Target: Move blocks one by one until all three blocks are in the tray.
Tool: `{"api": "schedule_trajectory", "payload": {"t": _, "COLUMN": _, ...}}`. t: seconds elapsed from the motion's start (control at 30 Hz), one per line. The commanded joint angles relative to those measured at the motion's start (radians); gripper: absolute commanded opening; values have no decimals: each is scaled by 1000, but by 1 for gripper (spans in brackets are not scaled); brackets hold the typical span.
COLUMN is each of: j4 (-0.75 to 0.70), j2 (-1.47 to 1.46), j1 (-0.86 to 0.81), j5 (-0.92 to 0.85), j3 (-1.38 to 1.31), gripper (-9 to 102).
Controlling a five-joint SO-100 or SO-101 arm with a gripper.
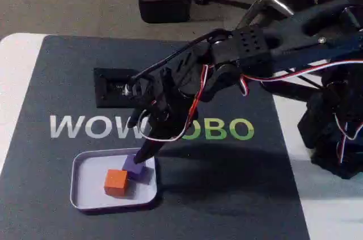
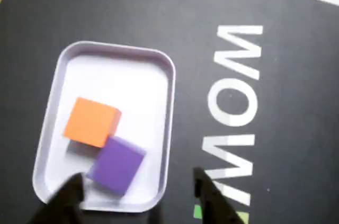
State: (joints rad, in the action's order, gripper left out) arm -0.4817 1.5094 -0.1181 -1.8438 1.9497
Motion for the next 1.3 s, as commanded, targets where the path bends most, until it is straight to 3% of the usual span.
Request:
{"api": "schedule_trajectory", "payload": {"t": 0.0, "j4": 11, "j2": 14, "j1": -5, "j5": -11, "j3": -55, "gripper": 25}}
{"api": "schedule_trajectory", "payload": {"t": 0.2, "j4": -5, "j2": 84, "j1": -28, "j5": -2, "j3": -49, "gripper": 25}}
{"api": "schedule_trajectory", "payload": {"t": 0.4, "j4": -170, "j2": 236, "j1": -41, "j5": 41, "j3": -46, "gripper": 24}}
{"api": "schedule_trajectory", "payload": {"t": 0.63, "j4": -480, "j2": 469, "j1": -6, "j5": 95, "j3": -31, "gripper": 3}}
{"api": "schedule_trajectory", "payload": {"t": 0.8, "j4": -529, "j2": 853, "j1": 52, "j5": 92, "j3": 261, "gripper": -7}}
{"api": "schedule_trajectory", "payload": {"t": 0.97, "j4": -558, "j2": 1305, "j1": 115, "j5": 60, "j3": 598, "gripper": -8}}
{"api": "schedule_trajectory", "payload": {"t": 1.27, "j4": -623, "j2": 1589, "j1": 166, "j5": 46, "j3": 900, "gripper": -8}}
